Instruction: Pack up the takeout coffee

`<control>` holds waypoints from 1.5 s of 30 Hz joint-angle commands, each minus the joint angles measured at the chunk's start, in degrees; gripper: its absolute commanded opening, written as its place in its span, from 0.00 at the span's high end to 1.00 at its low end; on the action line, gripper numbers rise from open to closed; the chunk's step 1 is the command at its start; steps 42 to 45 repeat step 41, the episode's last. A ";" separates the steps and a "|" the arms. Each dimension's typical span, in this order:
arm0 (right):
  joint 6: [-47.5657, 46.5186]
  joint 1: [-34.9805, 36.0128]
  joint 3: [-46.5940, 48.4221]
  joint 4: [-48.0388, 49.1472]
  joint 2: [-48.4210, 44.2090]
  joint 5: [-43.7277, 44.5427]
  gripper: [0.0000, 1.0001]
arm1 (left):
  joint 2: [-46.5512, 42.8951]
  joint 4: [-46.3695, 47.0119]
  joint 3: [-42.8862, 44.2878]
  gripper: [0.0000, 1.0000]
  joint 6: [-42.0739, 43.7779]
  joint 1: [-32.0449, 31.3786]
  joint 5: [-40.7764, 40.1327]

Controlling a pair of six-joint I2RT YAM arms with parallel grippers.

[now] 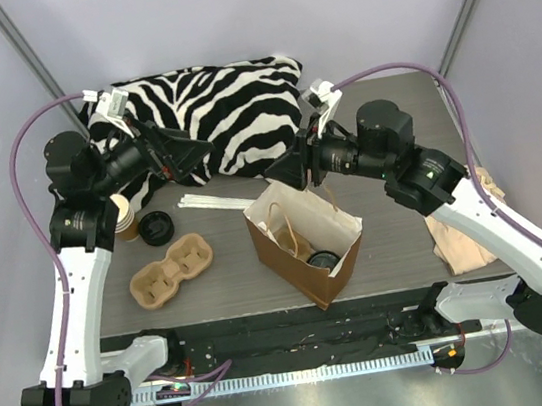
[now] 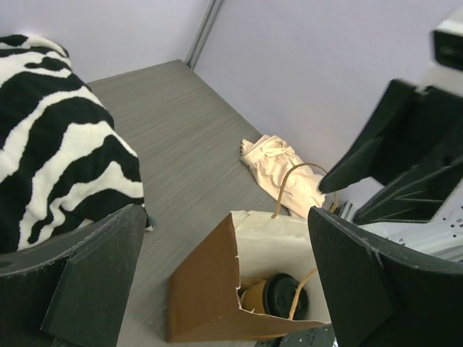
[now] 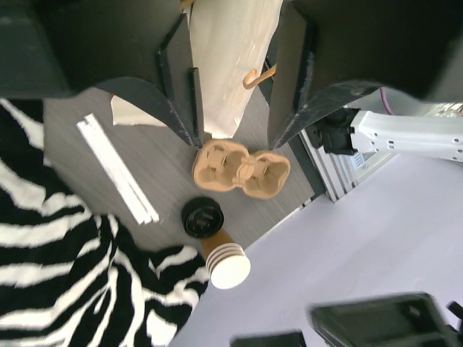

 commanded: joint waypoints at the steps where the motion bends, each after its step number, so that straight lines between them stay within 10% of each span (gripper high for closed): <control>1: -4.33 0.31 6.83 0.92 -0.66 2.77 0.47 | 1.70 -9.42 6.34 0.00 5.76 0.59 -1.25; 11: -9.17 -5.22 9.76 -2.78 -4.96 13.22 0.01 | 11.19 -36.23 23.29 0.00 17.89 1.82 -5.11; 23: -9.44 -30.87 -2.54 -16.39 -9.80 9.47 0.00 | 20.33 -61.20 30.00 0.00 32.74 3.05 -20.24; 35: -18.48 -48.29 -13.53 -21.76 -4.97 -1.71 0.00 | 16.12 -51.20 5.58 0.00 33.81 6.04 -25.42; 45: -19.72 -48.65 -14.16 -21.68 -4.09 -2.76 0.00 | 15.94 -48.38 3.97 0.00 33.10 7.61 -27.27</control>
